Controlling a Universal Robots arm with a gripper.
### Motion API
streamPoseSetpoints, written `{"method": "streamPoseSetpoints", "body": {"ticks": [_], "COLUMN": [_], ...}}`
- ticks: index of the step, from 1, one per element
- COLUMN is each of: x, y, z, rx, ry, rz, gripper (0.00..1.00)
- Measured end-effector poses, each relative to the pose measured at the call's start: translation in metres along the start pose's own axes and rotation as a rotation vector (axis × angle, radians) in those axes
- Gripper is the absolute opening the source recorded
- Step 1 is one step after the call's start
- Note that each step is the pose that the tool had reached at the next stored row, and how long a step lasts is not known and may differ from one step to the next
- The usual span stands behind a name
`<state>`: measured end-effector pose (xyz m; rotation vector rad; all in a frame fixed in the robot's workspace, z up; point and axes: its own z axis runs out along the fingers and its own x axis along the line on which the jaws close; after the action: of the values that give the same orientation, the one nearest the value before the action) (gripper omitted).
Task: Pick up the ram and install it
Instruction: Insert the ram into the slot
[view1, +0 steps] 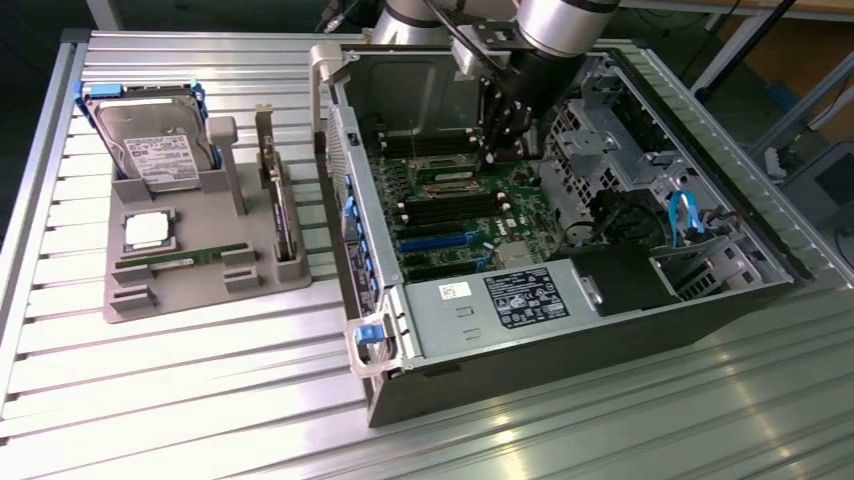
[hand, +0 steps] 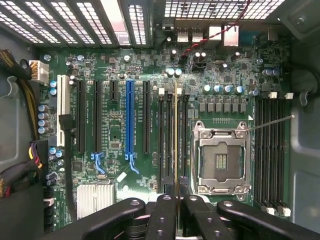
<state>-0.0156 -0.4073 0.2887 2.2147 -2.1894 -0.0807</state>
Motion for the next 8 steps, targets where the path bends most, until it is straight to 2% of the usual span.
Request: {"method": "streamPoseSetpoints", "body": {"ticks": [8], "x": [0.000], "y": [-0.0007], "z": [0.0125], "rx": [0.0000], "ry": [0.0000], "rz": [0.000], "gripper": [0.12]}}
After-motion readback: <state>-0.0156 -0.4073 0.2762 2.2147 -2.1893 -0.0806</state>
